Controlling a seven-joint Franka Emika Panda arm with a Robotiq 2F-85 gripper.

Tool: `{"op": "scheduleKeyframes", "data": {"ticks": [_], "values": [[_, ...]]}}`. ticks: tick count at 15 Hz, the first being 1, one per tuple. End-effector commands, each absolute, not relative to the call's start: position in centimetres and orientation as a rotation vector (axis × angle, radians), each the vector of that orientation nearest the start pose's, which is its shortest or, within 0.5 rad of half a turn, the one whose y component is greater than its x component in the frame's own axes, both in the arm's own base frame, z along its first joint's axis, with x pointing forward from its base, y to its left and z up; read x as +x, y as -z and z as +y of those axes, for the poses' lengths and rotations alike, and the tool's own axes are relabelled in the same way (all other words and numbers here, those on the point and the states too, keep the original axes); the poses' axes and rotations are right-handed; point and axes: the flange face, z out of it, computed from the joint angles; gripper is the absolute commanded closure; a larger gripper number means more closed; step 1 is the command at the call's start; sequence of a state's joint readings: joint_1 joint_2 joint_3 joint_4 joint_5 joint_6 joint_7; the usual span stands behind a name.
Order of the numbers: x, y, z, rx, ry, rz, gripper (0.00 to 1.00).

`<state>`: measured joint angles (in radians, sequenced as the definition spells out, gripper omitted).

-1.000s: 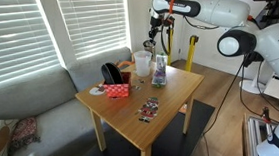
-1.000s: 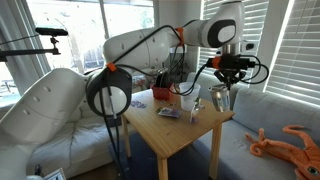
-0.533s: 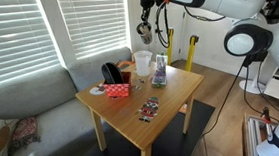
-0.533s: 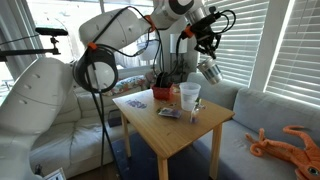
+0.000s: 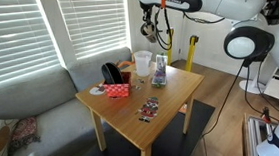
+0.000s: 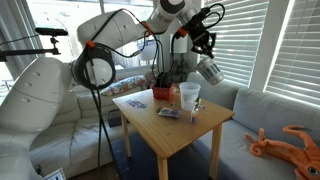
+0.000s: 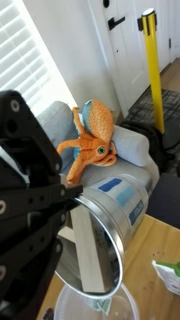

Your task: Pick up the silver cup and then place it on the table

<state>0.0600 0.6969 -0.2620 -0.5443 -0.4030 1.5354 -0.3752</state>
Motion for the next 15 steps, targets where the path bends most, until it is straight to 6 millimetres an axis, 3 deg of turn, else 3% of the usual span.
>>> {"op": "scheduleKeyframes", "data": {"ticks": [1,3,4,15], "values": [[69.3,-66.8,-6.3,2.380,-0.053,0.099,0.99],[70.3,-65.9,-5.6,2.427,-0.117,0.104,0.99],[70.0,-66.1,-5.7,2.427,-0.097,0.127,0.95],[71.3,-62.8,-4.1,2.390,0.004,0.201,0.99]]}}
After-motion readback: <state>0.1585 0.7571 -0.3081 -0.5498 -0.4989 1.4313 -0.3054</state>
